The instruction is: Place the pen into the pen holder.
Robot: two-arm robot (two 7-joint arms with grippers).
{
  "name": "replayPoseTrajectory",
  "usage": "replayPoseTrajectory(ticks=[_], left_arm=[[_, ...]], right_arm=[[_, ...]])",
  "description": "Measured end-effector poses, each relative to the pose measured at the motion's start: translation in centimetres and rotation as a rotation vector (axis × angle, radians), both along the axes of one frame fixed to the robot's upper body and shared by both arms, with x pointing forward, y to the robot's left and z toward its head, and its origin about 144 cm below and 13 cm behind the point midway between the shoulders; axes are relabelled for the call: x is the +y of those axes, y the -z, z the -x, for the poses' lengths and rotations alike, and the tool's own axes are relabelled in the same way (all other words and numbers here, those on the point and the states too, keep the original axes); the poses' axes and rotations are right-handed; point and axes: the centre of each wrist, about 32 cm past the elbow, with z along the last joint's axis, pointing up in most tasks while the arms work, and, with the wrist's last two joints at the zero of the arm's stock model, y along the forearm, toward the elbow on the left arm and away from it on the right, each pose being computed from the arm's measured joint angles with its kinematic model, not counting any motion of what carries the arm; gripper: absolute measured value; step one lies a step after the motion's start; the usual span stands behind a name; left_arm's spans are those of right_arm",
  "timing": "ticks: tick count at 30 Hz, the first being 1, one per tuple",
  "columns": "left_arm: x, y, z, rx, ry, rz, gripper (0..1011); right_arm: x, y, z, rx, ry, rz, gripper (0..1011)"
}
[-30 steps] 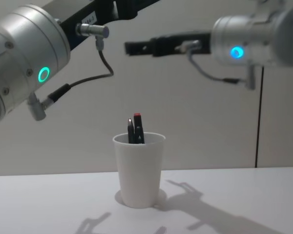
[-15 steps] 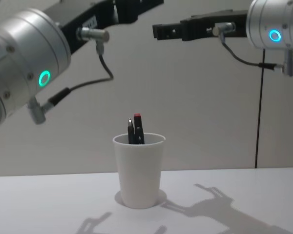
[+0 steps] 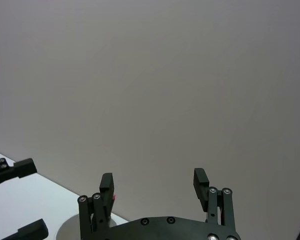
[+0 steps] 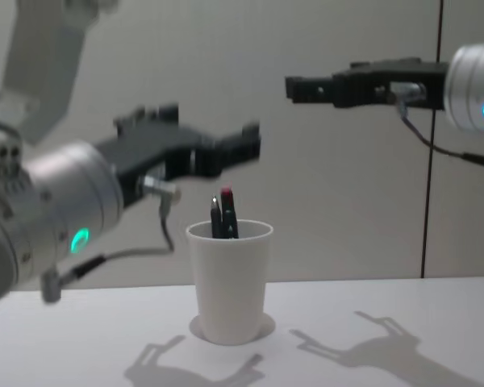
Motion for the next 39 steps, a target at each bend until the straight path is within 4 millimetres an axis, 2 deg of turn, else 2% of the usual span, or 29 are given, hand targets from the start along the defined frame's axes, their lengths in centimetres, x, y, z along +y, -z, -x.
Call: replayPoseTrajectory(ticks=[11, 39], left_arm=[[0.9, 1.7, -0.8, 0.119, -0.036, -0.086, 1001], [0.9, 1.8, -0.8, 0.123, -0.038, -0.089, 1001]], right_arm=[[-1.6, 3.0, 1.9, 0.022, 0.052, -0.039, 1002], [-5.4, 9.3, 7.8, 0.073, 0.189, -0.108, 1002]])
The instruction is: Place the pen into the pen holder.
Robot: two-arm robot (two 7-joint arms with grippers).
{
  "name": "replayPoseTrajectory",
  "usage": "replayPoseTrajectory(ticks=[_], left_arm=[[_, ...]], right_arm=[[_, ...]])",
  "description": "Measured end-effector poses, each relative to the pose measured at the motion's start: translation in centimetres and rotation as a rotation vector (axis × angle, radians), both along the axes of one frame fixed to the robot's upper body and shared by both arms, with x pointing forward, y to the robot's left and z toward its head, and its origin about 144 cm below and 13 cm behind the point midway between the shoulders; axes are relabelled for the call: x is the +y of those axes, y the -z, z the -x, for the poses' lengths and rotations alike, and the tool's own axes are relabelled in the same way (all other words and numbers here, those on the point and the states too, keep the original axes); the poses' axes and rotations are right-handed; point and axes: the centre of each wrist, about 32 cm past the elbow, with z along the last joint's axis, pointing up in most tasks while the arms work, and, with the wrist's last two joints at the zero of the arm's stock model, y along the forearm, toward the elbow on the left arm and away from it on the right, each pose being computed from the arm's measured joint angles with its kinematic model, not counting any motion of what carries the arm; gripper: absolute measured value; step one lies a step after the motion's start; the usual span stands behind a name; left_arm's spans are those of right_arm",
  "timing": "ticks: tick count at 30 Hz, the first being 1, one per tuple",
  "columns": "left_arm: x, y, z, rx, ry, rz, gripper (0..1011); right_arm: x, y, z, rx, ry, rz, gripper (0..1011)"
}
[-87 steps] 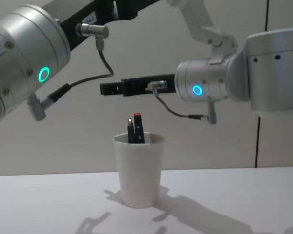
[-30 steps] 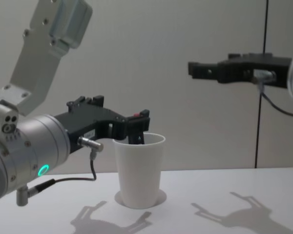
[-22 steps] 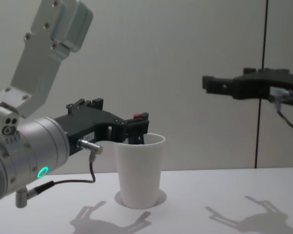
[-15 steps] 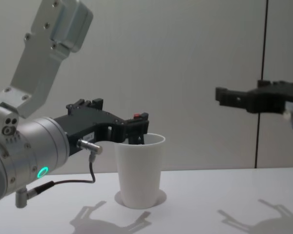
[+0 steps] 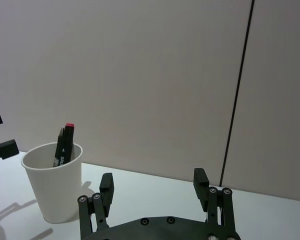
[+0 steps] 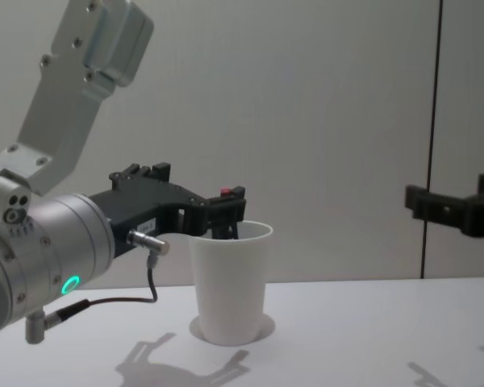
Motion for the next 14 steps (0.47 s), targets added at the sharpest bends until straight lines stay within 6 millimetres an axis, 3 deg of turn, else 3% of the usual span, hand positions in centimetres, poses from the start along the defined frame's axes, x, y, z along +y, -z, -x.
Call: replayPoseTrajectory(ticks=[14], left_arm=[[0.0, 0.0, 0.0, 0.000, 0.000, 0.000, 1001]], right_arm=[[-0.7, 1.0, 1.2, 0.010, 0.025, -0.008, 1001]])
